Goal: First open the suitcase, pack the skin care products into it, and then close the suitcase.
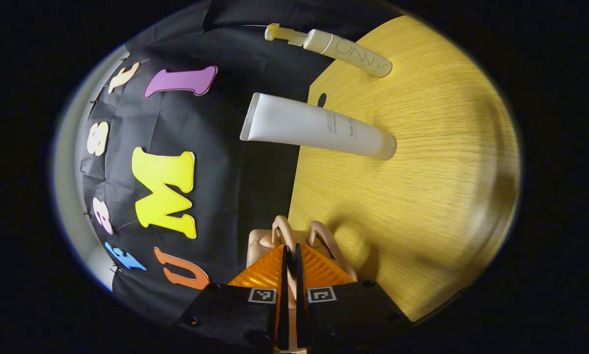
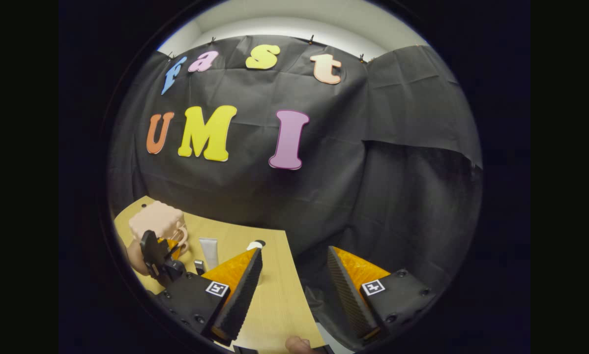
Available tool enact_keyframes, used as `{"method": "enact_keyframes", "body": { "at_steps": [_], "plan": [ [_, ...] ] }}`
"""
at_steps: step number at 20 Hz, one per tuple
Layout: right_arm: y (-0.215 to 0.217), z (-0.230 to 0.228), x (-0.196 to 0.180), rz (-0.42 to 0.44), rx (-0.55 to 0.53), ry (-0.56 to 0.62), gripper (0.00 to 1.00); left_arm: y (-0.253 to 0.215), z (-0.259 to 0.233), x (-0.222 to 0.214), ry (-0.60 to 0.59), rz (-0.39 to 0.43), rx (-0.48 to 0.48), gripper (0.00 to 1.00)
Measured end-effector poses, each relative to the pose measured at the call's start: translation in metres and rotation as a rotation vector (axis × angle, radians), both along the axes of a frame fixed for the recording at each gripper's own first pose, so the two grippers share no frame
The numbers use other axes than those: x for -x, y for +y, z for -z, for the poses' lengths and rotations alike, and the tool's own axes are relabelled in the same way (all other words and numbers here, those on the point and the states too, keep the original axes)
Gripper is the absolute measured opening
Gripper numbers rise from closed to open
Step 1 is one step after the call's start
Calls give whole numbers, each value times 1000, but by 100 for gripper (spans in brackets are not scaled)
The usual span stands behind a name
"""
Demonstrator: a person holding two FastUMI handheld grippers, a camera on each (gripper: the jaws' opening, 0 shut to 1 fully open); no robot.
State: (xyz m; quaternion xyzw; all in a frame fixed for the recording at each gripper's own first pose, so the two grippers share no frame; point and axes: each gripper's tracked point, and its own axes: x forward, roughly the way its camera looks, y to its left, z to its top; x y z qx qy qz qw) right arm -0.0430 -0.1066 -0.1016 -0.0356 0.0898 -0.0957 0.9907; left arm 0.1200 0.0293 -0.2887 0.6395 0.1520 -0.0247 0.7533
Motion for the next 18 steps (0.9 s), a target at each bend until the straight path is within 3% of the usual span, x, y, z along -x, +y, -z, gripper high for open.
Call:
{"method": "enact_keyframes", "body": {
  "at_steps": [2,4,7,11,18],
  "plan": [
    [-4,-2,2,11,26,-13,79,4,-6,3,-7,-19,3,5],
    [-8,-2,0,29,9,-6,79,7,-6,0,20,-19,67,4],
    [-7,-1,-3,45,-17,-1,79,11,-16,5,51,-58,210,0],
    [0,-1,-4,50,-33,10,79,16,-43,8,71,-109,432,3],
    [30,-7,-13,20,-19,13,79,62,-128,14,-41,-196,681,3]
  ]
}}
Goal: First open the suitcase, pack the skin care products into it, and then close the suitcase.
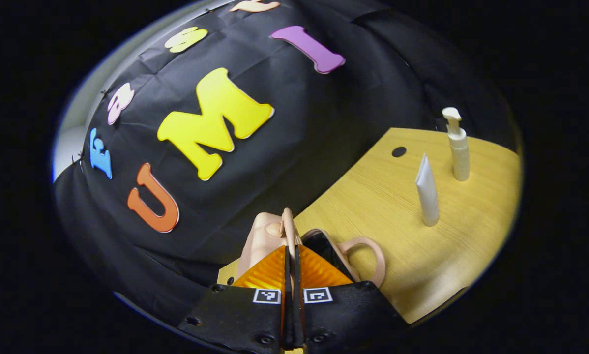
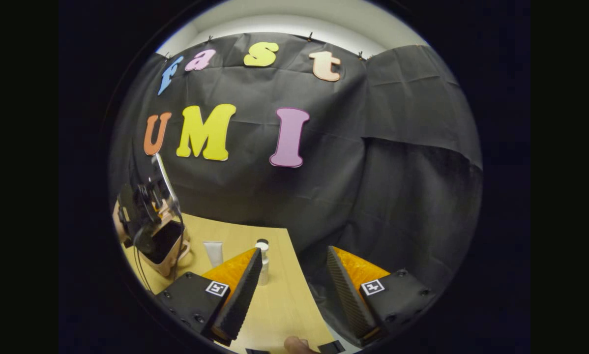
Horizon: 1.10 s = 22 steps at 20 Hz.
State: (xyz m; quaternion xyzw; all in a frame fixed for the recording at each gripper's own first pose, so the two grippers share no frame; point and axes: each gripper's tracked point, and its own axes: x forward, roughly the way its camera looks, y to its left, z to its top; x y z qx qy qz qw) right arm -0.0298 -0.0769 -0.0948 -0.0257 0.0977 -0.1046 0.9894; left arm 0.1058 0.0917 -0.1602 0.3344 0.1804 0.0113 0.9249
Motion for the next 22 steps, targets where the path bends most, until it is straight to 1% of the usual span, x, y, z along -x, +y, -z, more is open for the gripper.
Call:
{"method": "enact_keyframes", "body": {
  "at_steps": [3,6,10,13,16,20,22],
  "plan": [
    [23,-6,-7,-35,9,-6,79,34,-36,6,-59,-44,61,3],
    [49,-11,-16,-71,14,-13,79,87,-66,9,-93,-80,119,3],
    [83,-11,-29,-99,-7,-4,79,150,-87,19,-125,-110,135,3],
    [106,-11,-37,-108,-11,2,79,201,-89,24,-129,-130,131,2],
    [128,-9,-44,-112,-21,14,79,253,-83,30,-134,-136,160,2],
    [155,-4,-49,-117,-11,34,79,327,-52,38,-100,-185,126,3],
    [168,0,-52,-129,0,49,79,354,-36,40,-97,-180,144,3]
  ]
}}
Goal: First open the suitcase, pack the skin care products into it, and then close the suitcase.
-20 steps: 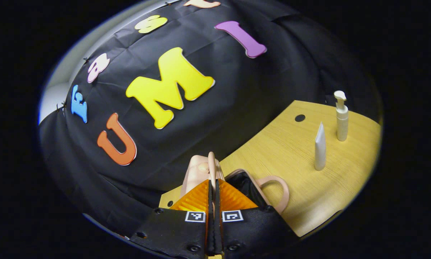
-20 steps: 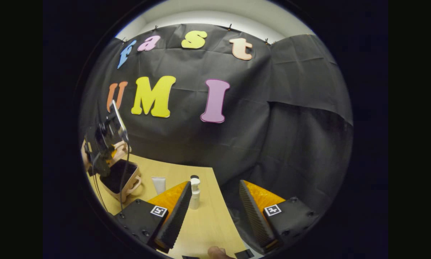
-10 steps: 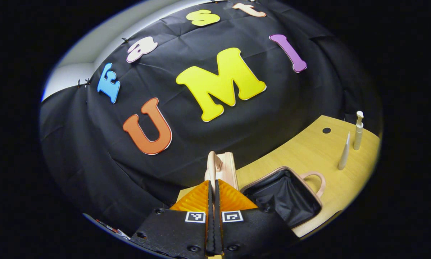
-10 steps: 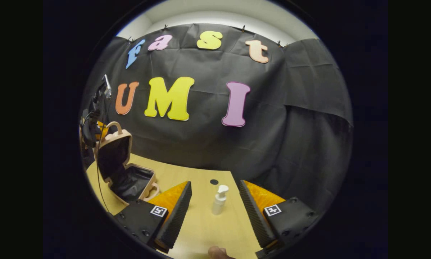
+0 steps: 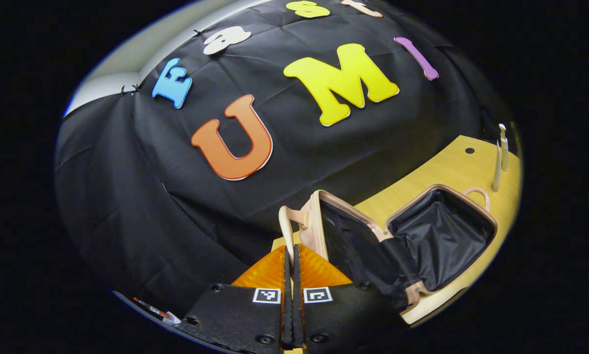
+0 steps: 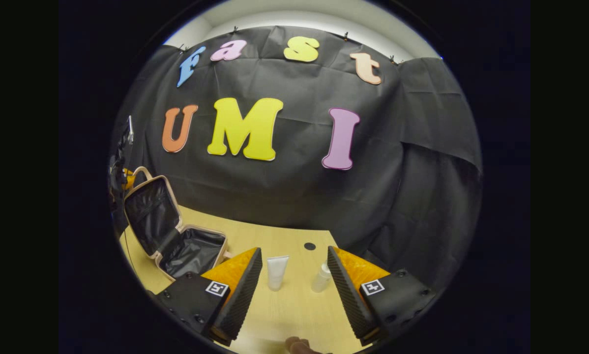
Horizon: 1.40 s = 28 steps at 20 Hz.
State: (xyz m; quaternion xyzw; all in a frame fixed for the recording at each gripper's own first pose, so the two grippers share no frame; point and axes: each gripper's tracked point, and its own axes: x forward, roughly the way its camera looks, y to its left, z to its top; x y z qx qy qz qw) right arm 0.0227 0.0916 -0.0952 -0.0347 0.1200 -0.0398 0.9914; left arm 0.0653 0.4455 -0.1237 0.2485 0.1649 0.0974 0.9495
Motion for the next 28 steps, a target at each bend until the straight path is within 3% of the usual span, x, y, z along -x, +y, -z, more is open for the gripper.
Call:
{"method": "enact_keyframes", "body": {
  "at_steps": [7,21,25,27,28],
  "plan": [
    [11,13,-2,30,13,60,79,71,83,-16,73,-44,110,3],
    [-2,44,7,60,94,166,79,98,186,-11,179,-104,332,3],
    [0,49,12,49,91,184,79,104,212,-5,252,-106,409,19],
    [-2,51,12,45,93,185,79,107,203,-4,212,-106,440,29],
    [-5,52,11,45,90,185,79,110,193,-2,193,-115,431,45]
  ]
}}
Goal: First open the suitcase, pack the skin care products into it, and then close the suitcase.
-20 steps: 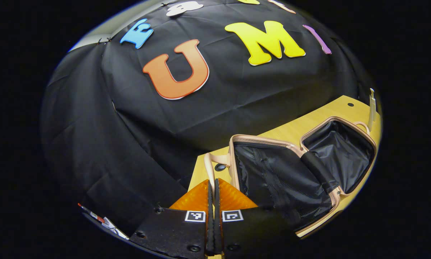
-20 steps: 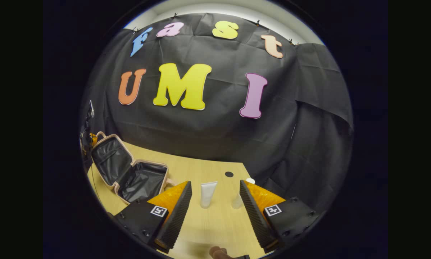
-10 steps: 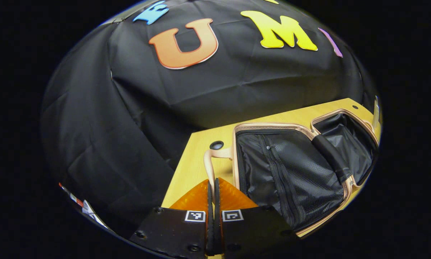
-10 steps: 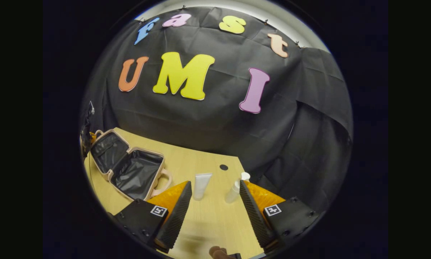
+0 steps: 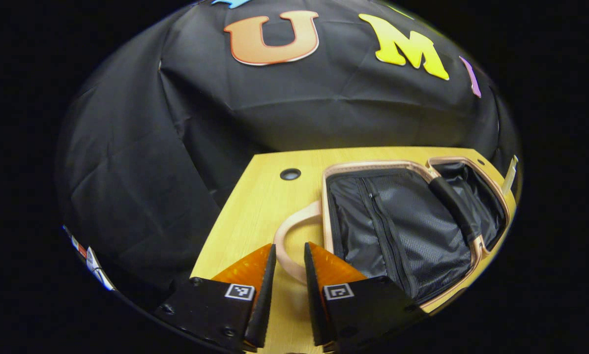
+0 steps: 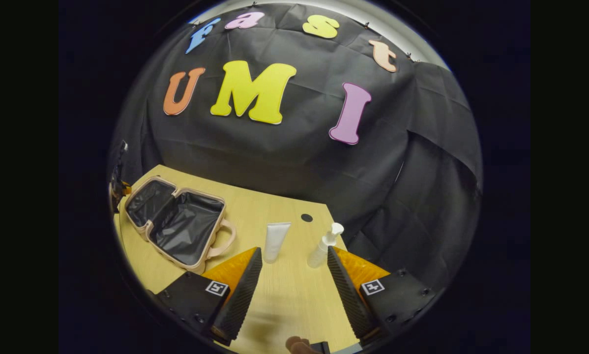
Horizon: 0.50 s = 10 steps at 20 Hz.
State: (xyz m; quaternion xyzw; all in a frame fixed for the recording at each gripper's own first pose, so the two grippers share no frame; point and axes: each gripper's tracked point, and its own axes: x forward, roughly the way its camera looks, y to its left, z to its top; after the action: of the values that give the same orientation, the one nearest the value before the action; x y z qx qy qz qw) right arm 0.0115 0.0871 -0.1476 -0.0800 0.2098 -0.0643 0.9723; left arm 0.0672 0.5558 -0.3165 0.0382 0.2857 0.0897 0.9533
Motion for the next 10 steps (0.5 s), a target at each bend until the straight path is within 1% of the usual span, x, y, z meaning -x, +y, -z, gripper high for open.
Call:
{"method": "enact_keyframes", "body": {
  "at_steps": [1,4,6,7,9,10],
  "plan": [
    [-2,2,0,0,-7,2,79,2,-10,1,-11,-10,-19,43],
    [-9,5,-3,2,-28,4,79,-15,-43,5,-45,5,-41,90],
    [-15,6,-5,6,-46,1,79,-44,-64,4,-68,40,-44,98],
    [-17,8,-5,3,-59,2,79,-61,-73,3,-80,57,-43,99],
    [-21,9,-9,-3,-71,-1,79,-106,-87,0,-106,111,-5,99],
    [-25,10,-8,-7,-72,-3,79,-130,-92,-1,-115,140,22,95]
  ]
}}
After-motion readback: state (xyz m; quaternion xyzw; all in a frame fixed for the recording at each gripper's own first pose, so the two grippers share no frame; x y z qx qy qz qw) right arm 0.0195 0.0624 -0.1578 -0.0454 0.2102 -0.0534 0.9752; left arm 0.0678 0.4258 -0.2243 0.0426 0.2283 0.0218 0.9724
